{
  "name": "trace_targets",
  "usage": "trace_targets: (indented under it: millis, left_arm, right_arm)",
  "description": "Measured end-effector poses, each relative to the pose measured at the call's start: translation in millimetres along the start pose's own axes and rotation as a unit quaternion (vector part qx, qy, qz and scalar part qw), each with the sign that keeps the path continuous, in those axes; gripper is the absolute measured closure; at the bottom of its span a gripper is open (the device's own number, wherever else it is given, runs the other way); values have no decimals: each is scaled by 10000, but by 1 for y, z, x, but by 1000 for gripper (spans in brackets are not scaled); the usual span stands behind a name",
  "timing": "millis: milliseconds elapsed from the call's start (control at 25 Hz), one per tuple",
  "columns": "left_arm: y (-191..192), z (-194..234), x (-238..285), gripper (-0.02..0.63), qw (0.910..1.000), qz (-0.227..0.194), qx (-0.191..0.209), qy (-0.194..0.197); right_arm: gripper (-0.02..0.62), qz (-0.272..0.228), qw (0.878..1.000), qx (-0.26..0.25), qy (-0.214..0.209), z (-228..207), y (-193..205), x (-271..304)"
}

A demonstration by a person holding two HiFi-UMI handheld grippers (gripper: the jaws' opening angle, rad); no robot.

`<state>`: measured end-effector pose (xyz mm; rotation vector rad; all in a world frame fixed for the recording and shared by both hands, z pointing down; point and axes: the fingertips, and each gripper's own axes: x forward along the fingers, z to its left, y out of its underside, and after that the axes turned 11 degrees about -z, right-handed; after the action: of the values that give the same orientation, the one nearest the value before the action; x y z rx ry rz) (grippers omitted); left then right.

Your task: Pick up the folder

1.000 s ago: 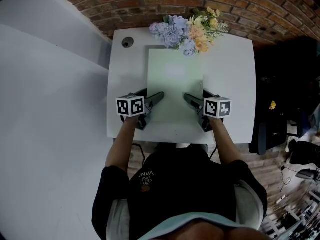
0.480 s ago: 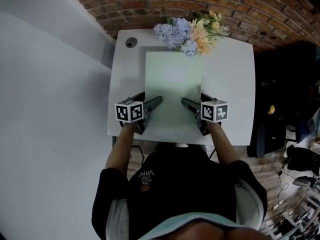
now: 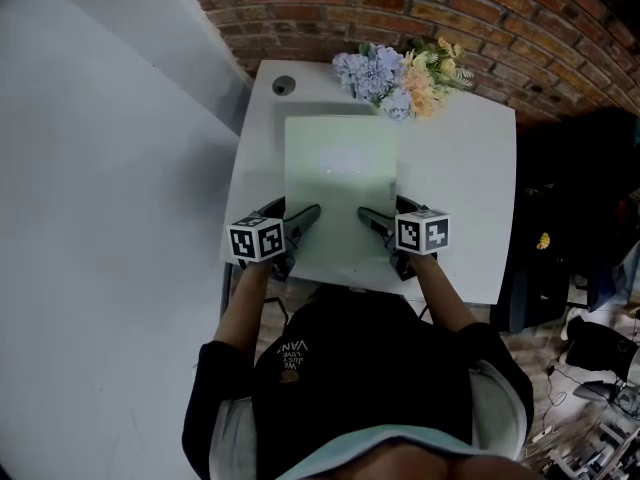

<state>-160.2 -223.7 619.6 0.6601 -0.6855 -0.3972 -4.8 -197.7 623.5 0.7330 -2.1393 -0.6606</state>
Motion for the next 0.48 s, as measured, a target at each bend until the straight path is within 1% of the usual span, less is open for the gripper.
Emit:
trace_targets:
  millis: [240, 480]
  left_arm:
    - [2, 4, -26, 232, 9990, -321, -105, -277]
    - [3, 5, -53, 232, 9949, -751, -253, -618]
  right_arm:
    - [172, 161, 9993, -233, -236, 20, 3, 5]
    - [172, 313, 9966, -551, -525, 40, 0, 11]
